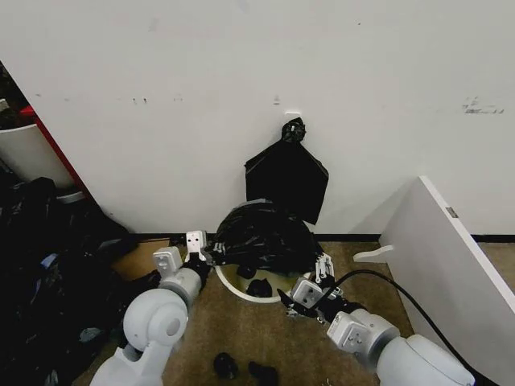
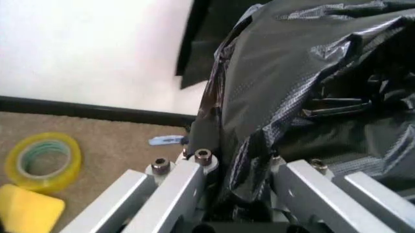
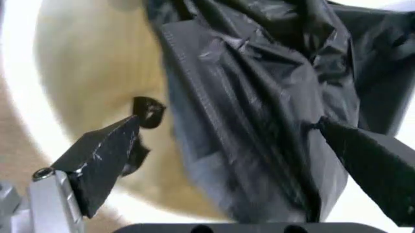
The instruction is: Place the garbage bag over the trash bin.
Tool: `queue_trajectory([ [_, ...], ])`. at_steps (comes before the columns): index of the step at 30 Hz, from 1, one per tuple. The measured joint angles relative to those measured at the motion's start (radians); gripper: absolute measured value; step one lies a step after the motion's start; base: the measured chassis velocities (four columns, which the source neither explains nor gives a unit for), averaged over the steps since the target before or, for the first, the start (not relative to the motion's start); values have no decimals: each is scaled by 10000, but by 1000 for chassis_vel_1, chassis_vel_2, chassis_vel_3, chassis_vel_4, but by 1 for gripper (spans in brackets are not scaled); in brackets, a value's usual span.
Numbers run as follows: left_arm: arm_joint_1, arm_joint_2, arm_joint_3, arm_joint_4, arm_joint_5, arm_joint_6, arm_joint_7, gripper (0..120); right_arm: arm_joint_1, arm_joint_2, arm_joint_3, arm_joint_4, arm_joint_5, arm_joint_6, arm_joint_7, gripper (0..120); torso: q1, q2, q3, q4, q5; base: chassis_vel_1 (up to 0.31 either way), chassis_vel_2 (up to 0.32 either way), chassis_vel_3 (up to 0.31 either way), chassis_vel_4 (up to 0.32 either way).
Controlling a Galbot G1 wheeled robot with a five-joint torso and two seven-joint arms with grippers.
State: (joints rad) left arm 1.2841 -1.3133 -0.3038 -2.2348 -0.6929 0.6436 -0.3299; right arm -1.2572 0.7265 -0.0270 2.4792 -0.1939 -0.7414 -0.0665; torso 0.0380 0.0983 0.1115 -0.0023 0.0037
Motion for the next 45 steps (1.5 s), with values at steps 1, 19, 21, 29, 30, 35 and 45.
queue_trajectory([
  [1, 0, 0, 0, 0, 0, 0, 0, 4, 0, 0, 0, 0, 0, 0, 0, 100, 0, 0, 0, 0, 0, 0, 0, 0, 0],
  [19, 232, -20, 37, -538, 118, -75, -164, 3, -500, 481, 25, -874, -4765, 1945, 224, 94, 0, 0, 0, 1, -3, 0, 0, 0, 0],
  [21, 210, -16, 21, -509, 95, -78, -173, 3, -539, 474, 33, -870, -4572, 2155, 297, 88, 0, 0, 0, 2, -1, 0, 0, 0, 0],
  [29, 8, -11, -73, -181, -113, -108, -327, 3, -564, 415, 37, -565, -2615, 2751, 401, 58, 0, 0, 0, 1, -3, 0, 0, 0, 0],
  [30, -11, -11, -76, -149, -121, -111, -331, 3, -557, 412, 25, -548, -2266, 2816, 450, 55, 0, 0, 0, 1, -3, 0, 0, 0, 0],
  [35, -55, -11, -88, -83, -135, -119, -337, 3, -523, 369, 14, -550, -1549, 2918, 520, 38, 0, 0, 0, 1, -3, 0, 0, 0, 0],
  [45, -59, 24, -107, -106, -175, -122, -347, 3, -240, 353, 193, -1049, -1233, 3466, 328, 0, 0, 0, 0, 1, -2, 0, 0, 0, 0],
])
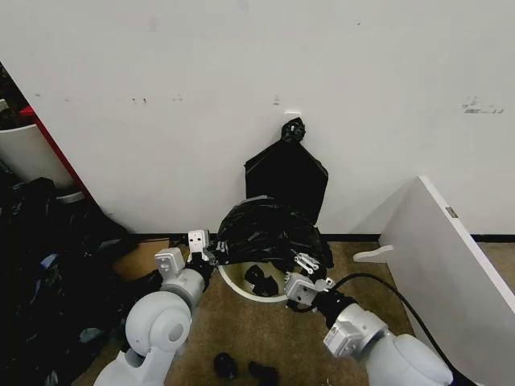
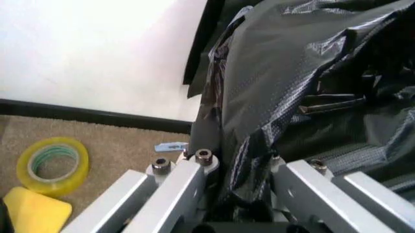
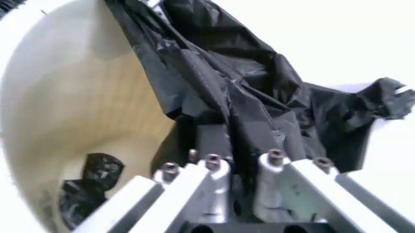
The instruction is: Place the garbage bag over the trash bin.
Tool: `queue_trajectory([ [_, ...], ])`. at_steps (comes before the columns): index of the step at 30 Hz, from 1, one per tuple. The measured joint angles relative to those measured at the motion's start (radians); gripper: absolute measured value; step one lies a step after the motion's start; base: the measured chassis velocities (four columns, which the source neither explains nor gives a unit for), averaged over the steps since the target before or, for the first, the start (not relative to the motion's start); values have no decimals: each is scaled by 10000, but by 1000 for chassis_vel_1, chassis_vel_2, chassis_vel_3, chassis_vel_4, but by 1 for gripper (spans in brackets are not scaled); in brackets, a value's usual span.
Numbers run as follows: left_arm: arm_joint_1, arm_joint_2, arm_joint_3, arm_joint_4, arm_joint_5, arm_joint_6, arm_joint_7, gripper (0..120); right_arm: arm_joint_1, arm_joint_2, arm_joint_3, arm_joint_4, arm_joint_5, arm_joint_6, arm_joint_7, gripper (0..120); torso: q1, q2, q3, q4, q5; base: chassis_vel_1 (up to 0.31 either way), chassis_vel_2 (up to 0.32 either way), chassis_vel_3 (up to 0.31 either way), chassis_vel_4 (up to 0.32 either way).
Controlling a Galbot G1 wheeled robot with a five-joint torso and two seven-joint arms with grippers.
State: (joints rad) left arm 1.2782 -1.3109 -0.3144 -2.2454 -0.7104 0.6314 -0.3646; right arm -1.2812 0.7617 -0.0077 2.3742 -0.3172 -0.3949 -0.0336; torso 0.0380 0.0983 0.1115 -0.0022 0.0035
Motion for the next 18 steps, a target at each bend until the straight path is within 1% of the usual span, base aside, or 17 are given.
queue_trajectory([
  [2, -18, 1, -19, 3, -18, -6, -5, 3, -19, -22, 5, 5, 644, 132, -90, 0, 0, 0, 0, 0, 0, 0, 0, 0, 0],
  [3, -18, 1, -19, 3, -18, -6, -5, 3, -19, -22, 5, 5, 644, 132, -90, 0, 0, 0, 0, 0, 0, 0, 0, 0, 0],
  [5, -38, 1, -27, 31, -46, -71, -20, 3, -46, -52, 16, 8, 1563, 598, -287, 0, 0, 0, 0, 0, 0, 0, 0, 0, 0],
  [8, -60, -4, -37, 124, -151, -341, -41, 3, -194, -209, 159, -74, 4434, 2222, -1816, 0, 0, 0, 0, 1, 0, 0, 0, 0, 0],
  [10, -46, -26, -46, 151, -295, -539, -42, 3, -345, -290, 255, -96, 5951, 2900, -3021, 0, 0, 0, 0, 0, -1, 0, 0, 0, 0],
  [11, -46, -26, -46, 151, -295, -539, -42, 3, -345, -290, 255, -96, 5951, 2900, -3021, 0, 0, 0, 0, 0, -1, 0, 0, 0, 0],
  [13, -17, -51, -55, 147, -433, -660, -33, 3, -476, -303, 266, -101, 6796, 3060, -3628, 0, -1, 0, -1, 0, 1, 0, 0, 0, 0],
  [15, 24, -94, -69, 73, -647, -800, -23, 3, -599, -250, 179, -101, 7499, 3029, -3863, 0, 0, 0, 0, -1, -2, 0, 0, 0, 0],
  [18, 61, -124, -141, -72, -944, -886, -36, 3, -625, -124, 117, -157, 7592, 3001, -3878, 0, 0, 1, -1, -2, 0, 0, 0, 0, 0],
])
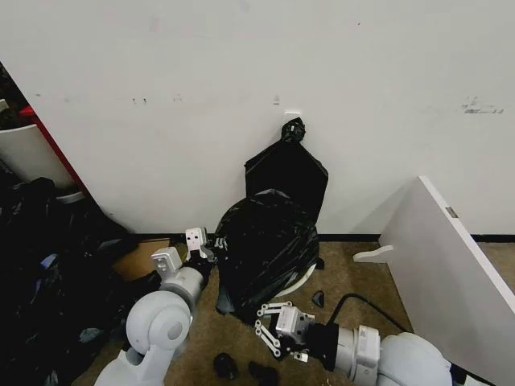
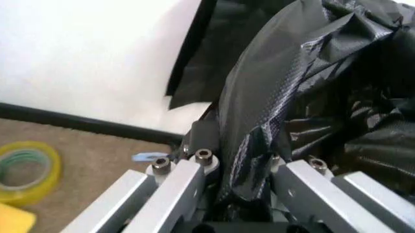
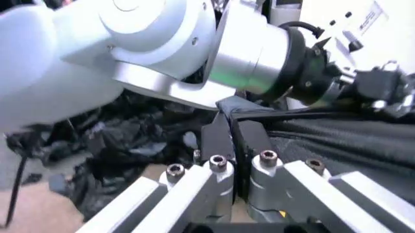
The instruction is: Place the garbage bag over the trash bin.
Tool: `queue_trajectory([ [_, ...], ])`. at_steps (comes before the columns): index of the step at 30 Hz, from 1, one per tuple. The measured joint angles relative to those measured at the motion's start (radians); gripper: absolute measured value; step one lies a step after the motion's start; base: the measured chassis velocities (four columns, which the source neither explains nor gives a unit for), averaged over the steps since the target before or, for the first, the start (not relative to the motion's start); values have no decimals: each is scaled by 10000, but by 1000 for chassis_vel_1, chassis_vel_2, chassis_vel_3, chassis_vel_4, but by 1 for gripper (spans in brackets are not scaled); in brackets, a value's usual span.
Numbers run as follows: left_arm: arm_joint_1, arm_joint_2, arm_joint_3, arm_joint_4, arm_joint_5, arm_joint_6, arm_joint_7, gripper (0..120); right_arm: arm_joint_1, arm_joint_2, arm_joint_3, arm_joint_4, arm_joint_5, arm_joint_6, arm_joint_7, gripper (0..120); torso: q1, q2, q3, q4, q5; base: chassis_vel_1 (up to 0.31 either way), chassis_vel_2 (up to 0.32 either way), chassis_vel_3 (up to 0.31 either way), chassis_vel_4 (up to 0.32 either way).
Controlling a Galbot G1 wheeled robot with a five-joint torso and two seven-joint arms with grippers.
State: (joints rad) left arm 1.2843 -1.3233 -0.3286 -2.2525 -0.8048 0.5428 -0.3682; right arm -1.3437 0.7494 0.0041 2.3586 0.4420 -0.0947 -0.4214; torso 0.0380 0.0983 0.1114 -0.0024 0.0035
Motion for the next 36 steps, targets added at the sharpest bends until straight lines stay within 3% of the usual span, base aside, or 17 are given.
queue_trajectory([
  [6, 73, 20, -429, -313, -360, -12, -32, 3, -62, 207, 260, -851, -2122, 918, 108, 0, 0, 0, 0, 2, -2, 0, 0, 0, 0],
  [11, 213, 234, -1363, -387, -633, 144, -87, 3, 62, 521, 910, -2267, -5484, 3305, 142, 0, 0, -1, 1, 4, 0, 0, 0, 0, 0],
  [19, 316, 291, -2084, -627, -1184, 593, -153, 3, 156, 1198, 1763, -3320, -7166, 4810, 343, 0, 0, 0, 1, 1, -1, 0, 0, 0, 0],
  [23, 373, 279, -2248, -702, -1255, 750, -154, 3, 230, 1329, 1900, -3763, -6375, 5018, 435, 0, 0, 0, 1, 2, -1, 0, 0, 0, 0],
  [27, 379, 284, -2399, -551, -1267, 790, -159, 3, 130, 1334, 1588, -4287, -3165, 5159, 425, 0, 0, 0, 1, 2, 1, 0, 0, 0, 0],
  [29, 359, 291, -2398, -481, -1263, 790, -162, 2, 81, 1323, 1527, -4309, -2584, 5206, 350, 4, 0, 0, 1, 2, 1, 0, 0, 0, 0],
  [31, 294, 312, -2356, -309, -1238, 767, -163, 2, -15, 1294, 1469, -4384, -1458, 5509, -397, 14, 1, -1, 1, 1, -1, 0, 0, 0, 0],
  [33, 177, 350, -2197, 7, -1114, 621, -150, 2, -35, 1248, 1610, -4559, -446, 6152, -2281, 22, 0, -1, 1, 1, 0, 0, 0, 0, 0],
  [36, 103, 368, -2096, 220, -954, 478, -89, 2, -32, 1202, 1841, -4637, 87, 6266, -3655, 30, 0, 0, 1, 0, -1, 0, 0, 0, 0],
])
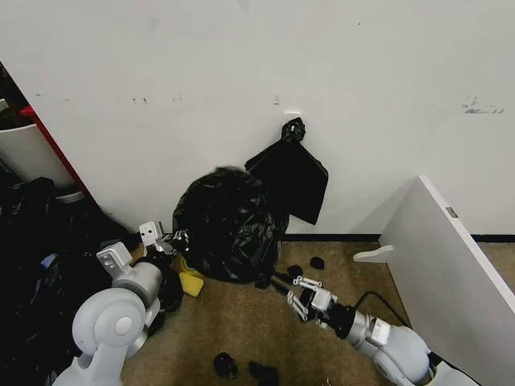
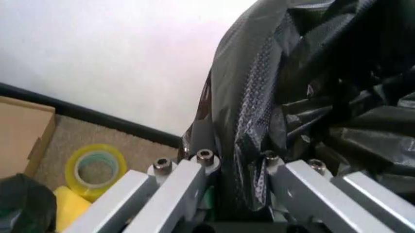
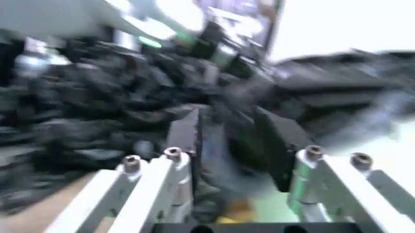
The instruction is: Place the garbage bag over the trash bin.
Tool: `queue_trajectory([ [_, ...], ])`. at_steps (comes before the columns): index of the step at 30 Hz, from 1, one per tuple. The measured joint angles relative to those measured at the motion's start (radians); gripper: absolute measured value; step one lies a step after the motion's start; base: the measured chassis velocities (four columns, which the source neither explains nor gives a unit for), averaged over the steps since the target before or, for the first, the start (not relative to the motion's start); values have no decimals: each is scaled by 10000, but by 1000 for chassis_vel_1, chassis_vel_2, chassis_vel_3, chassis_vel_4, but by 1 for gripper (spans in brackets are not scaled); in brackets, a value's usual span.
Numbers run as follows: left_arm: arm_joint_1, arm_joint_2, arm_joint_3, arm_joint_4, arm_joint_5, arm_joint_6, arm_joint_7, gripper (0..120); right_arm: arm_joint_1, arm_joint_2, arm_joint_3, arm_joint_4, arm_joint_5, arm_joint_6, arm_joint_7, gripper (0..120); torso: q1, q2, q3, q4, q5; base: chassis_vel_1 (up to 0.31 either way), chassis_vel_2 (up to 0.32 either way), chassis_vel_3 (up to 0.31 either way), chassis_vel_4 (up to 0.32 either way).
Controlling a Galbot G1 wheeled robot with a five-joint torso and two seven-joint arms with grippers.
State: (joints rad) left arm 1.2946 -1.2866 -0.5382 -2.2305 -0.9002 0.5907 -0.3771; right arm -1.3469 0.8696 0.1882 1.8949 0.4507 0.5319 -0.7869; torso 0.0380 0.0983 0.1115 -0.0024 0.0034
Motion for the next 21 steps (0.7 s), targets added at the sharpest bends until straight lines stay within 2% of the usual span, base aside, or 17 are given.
queue_trajectory([
  [3, -58, 8, 79, 238, 131, -116, 79, 2, 37, 99, 965, -185, 882, -236, -2496, 45, 0, 0, 0, 1, -1, 0, 0, 0, 0],
  [6, -48, 25, 93, 285, 184, -146, 89, 2, 44, 255, 1601, -221, 998, -382, -2581, 52, 0, 0, 0, 1, 2, 0, 0, 0, 0],
  [7, -27, 35, 105, 284, 215, -168, 97, 2, -11, 300, 1754, -145, 901, -423, -1995, 55, 0, 0, 0, 3, 2, 0, 0, 0, 0],
  [8, 21, 52, 147, 266, 274, -200, 107, 2, -170, 320, 1804, 159, 469, -564, -534, 61, 0, 0, 0, 2, 4, 0, 0, 0, 0],
  [10, 99, 59, 252, 182, 412, -238, 131, 2, -458, 297, 1551, 751, -301, -1102, 1272, 67, 0, 0, 0, 2, -4, 0, 0, 0, 0],
  [12, 195, 42, 484, 43, 693, -323, 192, 2, -891, 290, 975, 1817, -1165, -2554, 4003, 77, 0, 0, 0, 3, 11, 0, 0, 0, 0],
  [13, 202, 34, 537, 15, 742, -339, 197, 2, -974, 296, 893, 2080, -1351, -2901, 4658, 81, -1, 1, -2, 3, 0, 0, 0, 0, 0],
  [14, 202, 34, 537, 15, 742, -339, 197, 2, -974, 296, 893, 2080, -1351, -2901, 4658, 81, -1, 1, -2, 3, 0, 0, 0, 0, 0],
  [15, 211, 10, 674, -30, 841, -363, 200, 2, -1107, 329, 755, 2525, -1737, -3527, 5670, 86, 0, 0, -1, 1, -8, 0, 0, 0, 0],
  [18, 233, -40, 878, -93, 974, -368, 202, 2, -1068, 409, 320, 3413, -2471, -4924, 7481, 97, -1, 0, -1, 0, 2, 0, 0, 0, 0],
  [21, 233, -56, 992, -95, 1037, -368, 202, 2, -896, 481, 192, 3897, -2820, -5816, 8611, 98, 0, 0, -1, 2, 1, 0, 0, 0, 0],
])
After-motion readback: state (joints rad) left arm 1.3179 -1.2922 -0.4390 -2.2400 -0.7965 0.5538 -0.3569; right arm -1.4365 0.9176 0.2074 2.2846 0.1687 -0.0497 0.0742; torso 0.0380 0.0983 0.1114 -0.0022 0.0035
